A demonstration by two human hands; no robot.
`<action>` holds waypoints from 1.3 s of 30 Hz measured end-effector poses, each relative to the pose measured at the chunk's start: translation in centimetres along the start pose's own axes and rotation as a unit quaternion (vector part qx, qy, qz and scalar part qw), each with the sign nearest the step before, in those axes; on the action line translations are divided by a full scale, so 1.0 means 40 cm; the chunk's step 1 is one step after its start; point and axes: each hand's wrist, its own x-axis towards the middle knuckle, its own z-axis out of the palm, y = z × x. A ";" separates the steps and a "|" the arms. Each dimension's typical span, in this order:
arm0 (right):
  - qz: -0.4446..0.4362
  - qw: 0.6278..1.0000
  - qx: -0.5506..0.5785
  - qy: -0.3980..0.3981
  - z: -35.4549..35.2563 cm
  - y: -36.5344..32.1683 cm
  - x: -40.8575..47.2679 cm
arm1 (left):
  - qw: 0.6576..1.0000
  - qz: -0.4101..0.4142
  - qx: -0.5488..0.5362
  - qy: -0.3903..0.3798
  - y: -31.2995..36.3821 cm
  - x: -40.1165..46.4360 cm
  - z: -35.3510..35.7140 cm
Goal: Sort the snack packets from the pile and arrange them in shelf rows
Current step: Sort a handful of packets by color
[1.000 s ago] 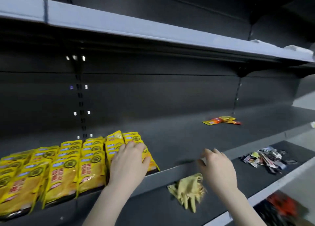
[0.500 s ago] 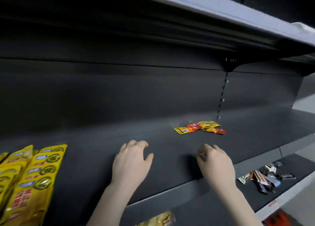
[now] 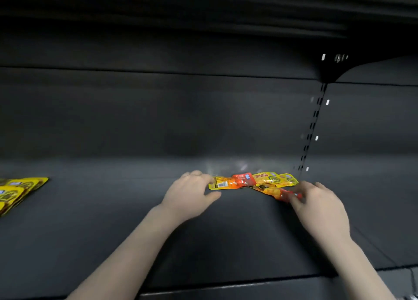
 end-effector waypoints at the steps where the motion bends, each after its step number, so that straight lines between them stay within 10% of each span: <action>1: -0.008 1.000 0.002 -0.007 0.003 0.018 0.017 | 1.000 0.006 0.014 -0.003 0.026 0.029 0.015; 15: -0.046 0.996 0.072 -0.021 0.065 0.085 0.101 | 0.999 -0.026 0.039 0.016 0.032 0.180 0.182; 39: -0.245 0.955 -0.045 -0.164 0.050 0.091 0.045 | 0.924 -0.195 -0.328 -0.010 0.020 0.121 0.106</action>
